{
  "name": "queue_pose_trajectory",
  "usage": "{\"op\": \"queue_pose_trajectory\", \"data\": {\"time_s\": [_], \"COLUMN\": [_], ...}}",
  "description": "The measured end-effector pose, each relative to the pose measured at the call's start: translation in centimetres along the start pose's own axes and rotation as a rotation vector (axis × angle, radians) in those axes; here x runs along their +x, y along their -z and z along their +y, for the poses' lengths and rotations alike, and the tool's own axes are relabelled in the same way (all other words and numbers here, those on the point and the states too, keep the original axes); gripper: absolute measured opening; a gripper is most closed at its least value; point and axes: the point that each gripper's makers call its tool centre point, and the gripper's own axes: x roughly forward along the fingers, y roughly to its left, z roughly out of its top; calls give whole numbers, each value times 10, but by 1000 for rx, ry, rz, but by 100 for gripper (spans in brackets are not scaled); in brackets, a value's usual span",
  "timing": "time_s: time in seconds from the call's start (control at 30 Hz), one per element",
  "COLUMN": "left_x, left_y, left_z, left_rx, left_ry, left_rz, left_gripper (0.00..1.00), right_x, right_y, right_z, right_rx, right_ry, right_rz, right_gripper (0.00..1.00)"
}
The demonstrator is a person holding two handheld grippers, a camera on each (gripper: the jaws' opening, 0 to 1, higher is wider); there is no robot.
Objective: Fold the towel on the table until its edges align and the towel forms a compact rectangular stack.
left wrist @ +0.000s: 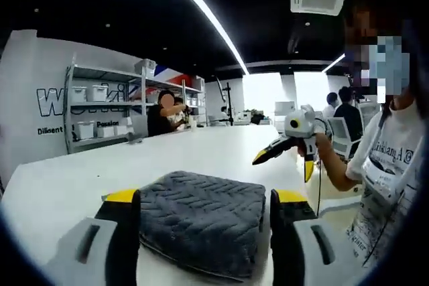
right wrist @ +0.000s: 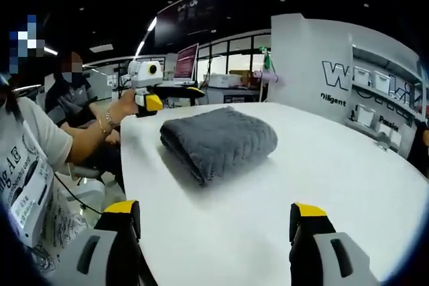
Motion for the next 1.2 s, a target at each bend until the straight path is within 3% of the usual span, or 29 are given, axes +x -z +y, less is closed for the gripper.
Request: {"op": "queue_pose_trajectory", "data": {"time_s": [0.17,0.3,0.77,1.03,1.1,1.2], "left_x": [10,12,23,15,11,-1], "left_y": [18,28,68,61,55,37], "left_z": [10,3,0,2,1,4], "left_rx": [-17,-47,25,23,25,-14], "left_ry": [28,56,62,39,29,-21], "left_rz": [67,77,208,194,172,81], "left_gripper": [91,99,99,99,99,99], "right_x": [2,3,4,2,1,-1], "right_y": [3,5,7,6,6,7], "right_z": [2,0,-1,0,1,2], "right_rx": [7,15,27,29,29,33], "right_ry": [-5,-6,-1,0,0,2], "right_rz": [0,5,5,-2,-4,-4], "right_gripper": [96,97,97,97,97,97]}}
